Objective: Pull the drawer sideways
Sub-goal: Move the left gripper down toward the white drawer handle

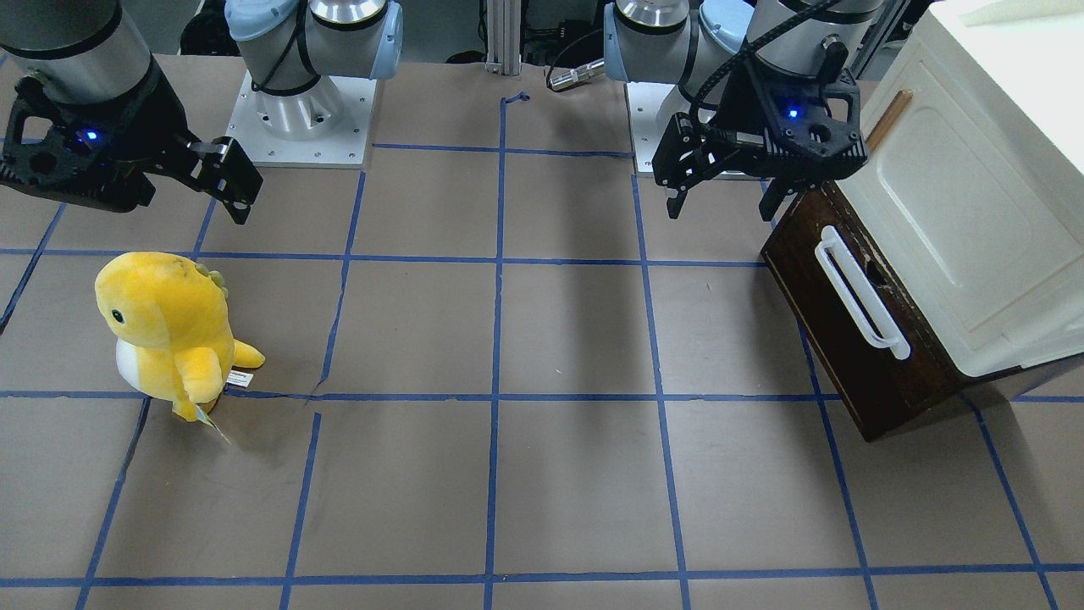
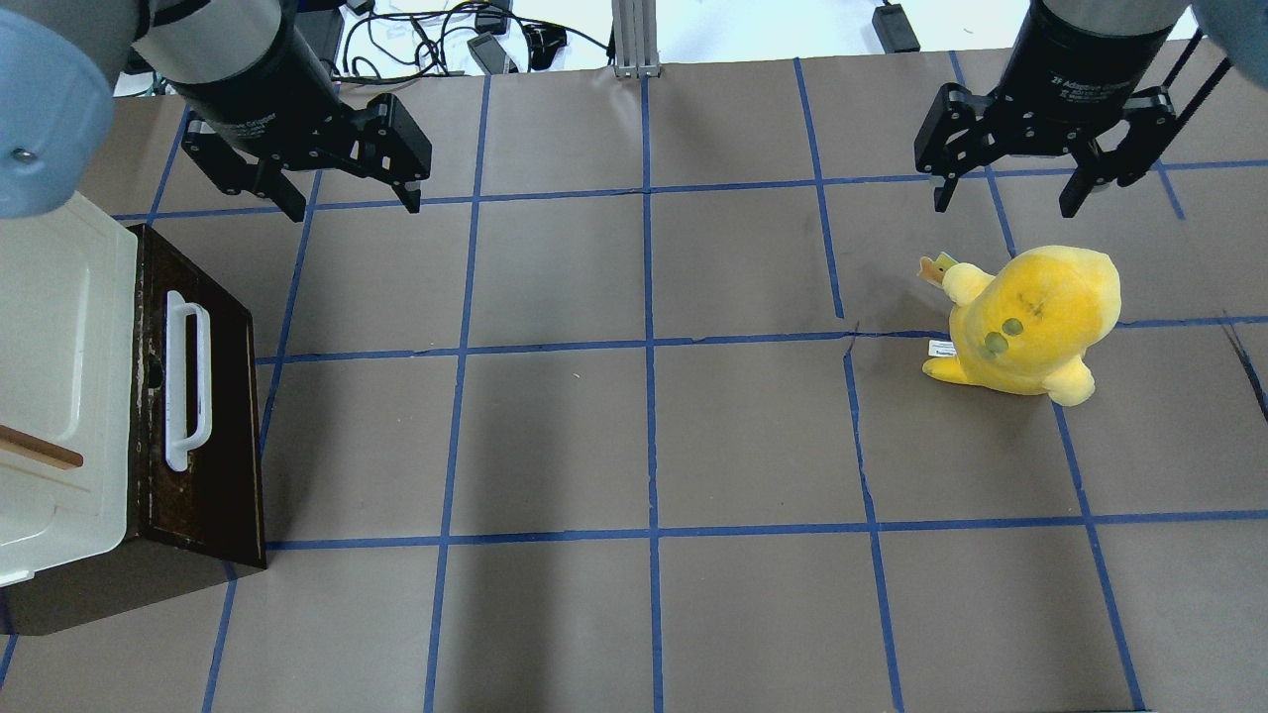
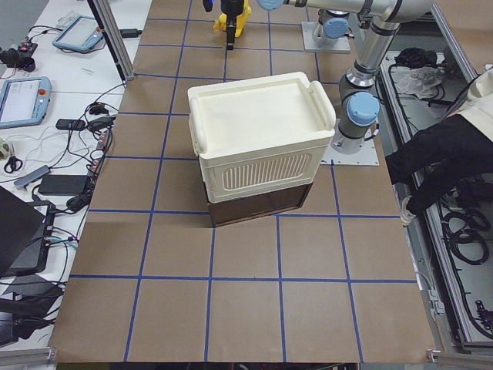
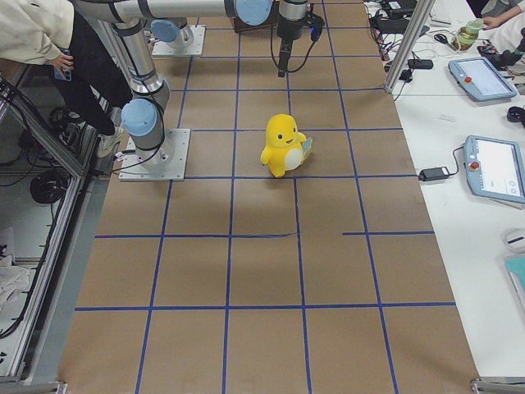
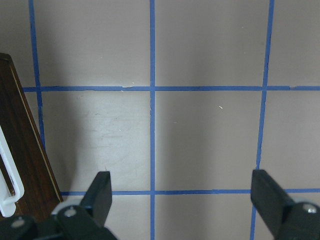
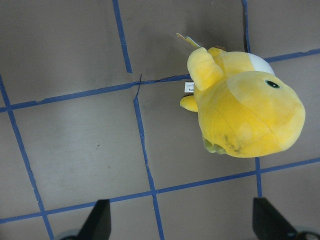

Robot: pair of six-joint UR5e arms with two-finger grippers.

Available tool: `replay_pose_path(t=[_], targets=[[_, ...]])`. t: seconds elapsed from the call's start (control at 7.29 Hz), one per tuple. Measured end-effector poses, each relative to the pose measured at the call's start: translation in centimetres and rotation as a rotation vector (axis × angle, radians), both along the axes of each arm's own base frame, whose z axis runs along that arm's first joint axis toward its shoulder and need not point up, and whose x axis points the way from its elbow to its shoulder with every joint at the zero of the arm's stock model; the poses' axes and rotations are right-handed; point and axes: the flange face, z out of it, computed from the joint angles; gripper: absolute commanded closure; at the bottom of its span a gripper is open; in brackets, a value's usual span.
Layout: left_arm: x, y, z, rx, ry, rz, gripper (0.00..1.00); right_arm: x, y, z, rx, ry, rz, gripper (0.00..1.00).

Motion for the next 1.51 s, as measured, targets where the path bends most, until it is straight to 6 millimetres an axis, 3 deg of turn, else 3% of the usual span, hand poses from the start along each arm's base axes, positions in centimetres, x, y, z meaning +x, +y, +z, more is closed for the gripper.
replay_pose_path(t=[0.69,1.1,1.24,1.51], targets=[[-0.2,0.6,-0.1,0.011,-0.007,0.000,0.00,0.0,0.0,0.0,0.001,0.000,0.001,0.00],[-0.9,0.5,-1.8,0.053,-0.031,0.027,0.00,0.0,0.0,0.0,0.000,0.000,0.001,0.00],[-1.5,1.0,-3.5,0.084,-0.084,0.039,0.00,0.0,0.0,0.0,0.000,0.000,0.001,0.00],[-2.8,1.7,-10.0,0.149,-0.235,0.071,0.00,0.0,0.0,0.0,0.000,0.000,0.001,0.00]])
